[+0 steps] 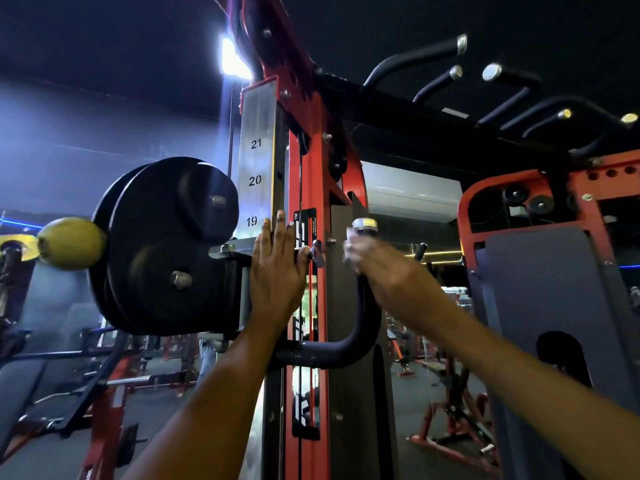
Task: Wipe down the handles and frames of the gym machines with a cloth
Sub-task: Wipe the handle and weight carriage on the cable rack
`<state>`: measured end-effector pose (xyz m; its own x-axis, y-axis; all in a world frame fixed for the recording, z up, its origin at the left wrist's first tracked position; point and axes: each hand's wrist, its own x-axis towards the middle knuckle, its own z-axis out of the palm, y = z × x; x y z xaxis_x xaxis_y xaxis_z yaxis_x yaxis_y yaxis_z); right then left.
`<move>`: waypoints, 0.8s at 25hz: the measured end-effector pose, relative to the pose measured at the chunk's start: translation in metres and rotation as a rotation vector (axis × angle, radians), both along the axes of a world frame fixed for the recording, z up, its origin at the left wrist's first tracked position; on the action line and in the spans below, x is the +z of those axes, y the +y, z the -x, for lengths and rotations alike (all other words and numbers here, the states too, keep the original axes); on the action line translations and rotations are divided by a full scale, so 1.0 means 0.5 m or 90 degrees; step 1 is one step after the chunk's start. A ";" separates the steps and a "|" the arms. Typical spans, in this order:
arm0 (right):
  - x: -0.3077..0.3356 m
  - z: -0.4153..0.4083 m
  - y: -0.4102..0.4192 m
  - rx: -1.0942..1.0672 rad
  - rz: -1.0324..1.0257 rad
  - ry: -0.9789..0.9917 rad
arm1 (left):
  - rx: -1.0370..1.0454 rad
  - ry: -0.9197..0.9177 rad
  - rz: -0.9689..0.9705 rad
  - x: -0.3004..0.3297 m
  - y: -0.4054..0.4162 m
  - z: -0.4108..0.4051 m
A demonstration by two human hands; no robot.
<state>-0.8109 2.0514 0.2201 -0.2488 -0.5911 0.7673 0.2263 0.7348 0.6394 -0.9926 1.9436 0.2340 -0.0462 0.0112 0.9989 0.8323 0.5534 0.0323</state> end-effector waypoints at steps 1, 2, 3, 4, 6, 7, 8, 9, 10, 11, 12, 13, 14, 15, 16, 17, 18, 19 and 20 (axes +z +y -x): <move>0.052 0.005 -0.010 -0.021 0.015 0.017 | 0.000 0.002 0.000 0.000 -0.001 0.000; 0.090 0.009 -0.016 -0.054 0.044 0.001 | 0.001 0.006 0.000 0.001 -0.001 0.000; 0.103 0.016 -0.017 -0.094 0.078 -0.041 | 0.001 0.011 -0.002 0.001 -0.001 0.001; 0.087 0.019 -0.015 -0.141 0.097 -0.099 | 0.002 0.015 -0.003 0.001 -0.002 0.001; 0.003 0.006 -0.003 -0.153 0.033 -0.154 | 0.001 0.021 -0.004 0.000 -0.003 0.002; -0.047 -0.006 0.009 -0.122 -0.016 -0.172 | 0.001 0.018 -0.001 -0.001 -0.002 0.002; -0.082 -0.019 0.021 -0.076 -0.046 -0.173 | 0.003 0.013 0.001 -0.001 -0.002 0.002; -0.096 -0.027 0.034 -0.026 -0.051 -0.157 | 0.005 0.008 0.001 0.000 -0.001 0.003; -0.089 -0.026 0.046 0.044 -0.010 -0.116 | 0.005 0.006 -0.002 0.000 -0.001 0.004; -0.066 -0.022 0.046 0.131 0.095 -0.059 | 0.004 0.003 -0.003 -0.001 -0.002 0.005; -0.029 -0.016 0.038 0.225 0.258 0.015 | 0.003 0.002 -0.004 -0.001 -0.002 0.005; 0.014 -0.010 0.027 0.293 0.429 0.077 | 0.002 0.003 -0.004 -0.002 -0.001 0.005; 0.046 -0.002 0.014 0.319 0.556 0.083 | -0.001 0.004 -0.005 -0.002 -0.001 0.003; 0.056 0.015 0.008 0.327 0.644 0.046 | -0.005 0.005 -0.006 -0.002 -0.002 0.002; 0.044 0.029 0.004 0.343 0.713 0.011 | -0.008 0.006 -0.006 -0.003 -0.003 0.001; 0.011 0.036 0.001 0.371 0.760 -0.010 | -0.010 0.007 -0.006 -0.004 -0.003 0.000; -0.037 0.036 -0.002 0.409 0.805 -0.039 | -0.008 0.007 -0.008 -0.005 -0.004 0.000; -0.094 0.028 -0.009 0.446 0.856 -0.098 | -0.005 0.006 -0.010 -0.005 -0.004 0.000; -0.133 0.014 -0.016 0.492 0.898 -0.160 | -0.004 0.006 -0.010 -0.004 -0.003 0.001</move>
